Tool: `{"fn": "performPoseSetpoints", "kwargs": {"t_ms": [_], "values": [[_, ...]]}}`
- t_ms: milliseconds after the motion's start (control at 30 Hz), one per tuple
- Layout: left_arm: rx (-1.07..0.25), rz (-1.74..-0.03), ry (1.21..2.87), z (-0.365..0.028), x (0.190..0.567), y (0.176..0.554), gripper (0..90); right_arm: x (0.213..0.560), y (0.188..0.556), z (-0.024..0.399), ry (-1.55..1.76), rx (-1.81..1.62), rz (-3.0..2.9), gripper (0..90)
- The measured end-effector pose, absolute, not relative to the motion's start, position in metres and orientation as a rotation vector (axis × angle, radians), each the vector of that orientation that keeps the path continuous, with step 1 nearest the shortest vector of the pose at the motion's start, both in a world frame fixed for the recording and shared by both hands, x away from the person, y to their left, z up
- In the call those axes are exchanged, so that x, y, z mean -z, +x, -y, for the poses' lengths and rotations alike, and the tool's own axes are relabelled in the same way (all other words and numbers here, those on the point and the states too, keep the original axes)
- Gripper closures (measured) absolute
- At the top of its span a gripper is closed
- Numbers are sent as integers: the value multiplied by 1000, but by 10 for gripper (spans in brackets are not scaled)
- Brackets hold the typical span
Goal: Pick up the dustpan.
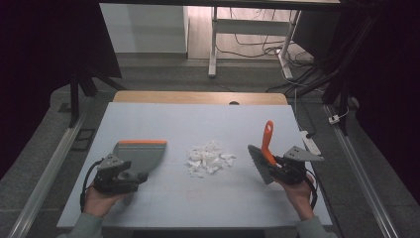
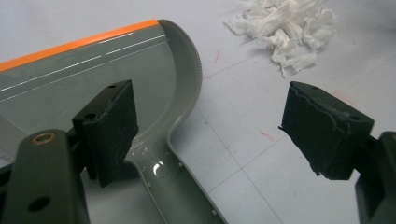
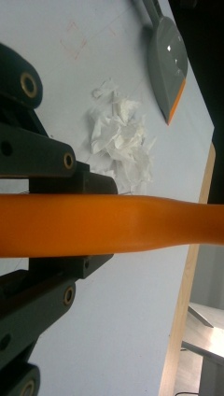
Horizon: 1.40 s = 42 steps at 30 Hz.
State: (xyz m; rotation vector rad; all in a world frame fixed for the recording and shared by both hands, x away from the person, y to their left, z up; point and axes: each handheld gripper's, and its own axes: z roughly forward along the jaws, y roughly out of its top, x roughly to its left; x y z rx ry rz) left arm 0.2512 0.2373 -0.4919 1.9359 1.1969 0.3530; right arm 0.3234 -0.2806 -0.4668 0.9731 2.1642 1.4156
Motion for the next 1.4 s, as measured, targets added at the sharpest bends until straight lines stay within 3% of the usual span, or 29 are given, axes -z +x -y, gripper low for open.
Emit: {"fn": "performPoseSetpoints", "kwargs": {"t_ms": [1167,1400], "values": [[-380,-1233,1964,-244,475,252,205,466,322,282,991,-1394,-2145,702],[-323,-1394,1955,-247,464,255,174,467,322,281,1000,-1385,-2142,702]]}}
